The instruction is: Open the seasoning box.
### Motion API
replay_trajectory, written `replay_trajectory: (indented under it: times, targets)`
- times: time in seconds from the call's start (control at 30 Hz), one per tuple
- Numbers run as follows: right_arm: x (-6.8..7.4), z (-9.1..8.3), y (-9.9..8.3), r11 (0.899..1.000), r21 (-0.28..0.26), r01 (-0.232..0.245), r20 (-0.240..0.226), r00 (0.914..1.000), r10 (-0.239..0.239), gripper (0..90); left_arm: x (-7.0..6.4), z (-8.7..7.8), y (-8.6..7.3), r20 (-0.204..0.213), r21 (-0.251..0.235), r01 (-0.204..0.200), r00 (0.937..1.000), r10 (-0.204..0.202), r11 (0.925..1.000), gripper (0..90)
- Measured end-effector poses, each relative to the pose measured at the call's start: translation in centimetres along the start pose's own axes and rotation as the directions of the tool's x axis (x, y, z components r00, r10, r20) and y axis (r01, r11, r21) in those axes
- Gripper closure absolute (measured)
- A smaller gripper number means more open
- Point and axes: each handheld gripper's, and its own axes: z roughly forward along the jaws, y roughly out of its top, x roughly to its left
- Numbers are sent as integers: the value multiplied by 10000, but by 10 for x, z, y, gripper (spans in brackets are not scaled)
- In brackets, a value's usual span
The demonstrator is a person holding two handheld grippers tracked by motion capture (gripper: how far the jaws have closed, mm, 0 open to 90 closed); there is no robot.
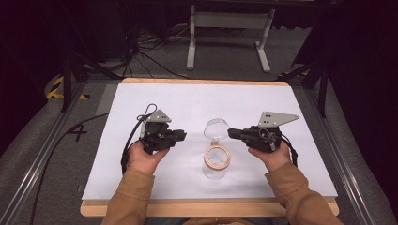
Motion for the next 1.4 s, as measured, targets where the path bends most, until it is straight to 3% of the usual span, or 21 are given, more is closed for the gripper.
replay_trajectory:
  times: [0.17,0.43,0.47,0.53,0.77,0.9,1.0,1.03,1.1,1.4]
  targets:
    - [-6,-10,0,9999,-89,-98,215,9997,100,888,0,-3,0,-159,34,-2,9999,2,10000,760]
    - [-22,-24,-4,9994,-36,-358,944,9949,360,871,11,-11,-3,-623,188,138,9980,-126,9997,732]
    - [-25,-25,-5,9992,23,-408,1070,9934,403,866,12,-12,-4,-710,176,360,9969,-346,9992,732]
    - [-31,-31,-8,9990,177,-421,1530,9875,389,862,16,-14,-5,-813,192,280,9963,-264,9994,730]
    - [-53,-41,-19,9949,357,-941,2267,9704,836,841,32,-18,-13,-1193,273,775,9901,-737,9966,716]
    - [-65,-45,-27,9899,459,-1343,2529,9602,1185,832,41,-17,-18,-1323,404,974,9870,-913,9944,708]
    - [-71,-46,-31,9883,494,-1445,2603,9572,1269,813,46,-16,-21,-1452,543,1028,9849,-940,9932,696]
    - [-73,-47,-33,9877,530,-1468,2636,9561,1280,799,48,-15,-23,-1544,565,1213,9817,-1114,9910,696]
    - [-79,-49,-38,9875,680,-1423,2605,9580,1201,788,54,-13,-28,-1476,616,1286,9819,-1184,9898,695]
    - [-98,-47,-58,9753,1133,-1896,3029,9415,1478,761,65,-3,-38,-1569,988,1346,9805,-1181,9860,695]
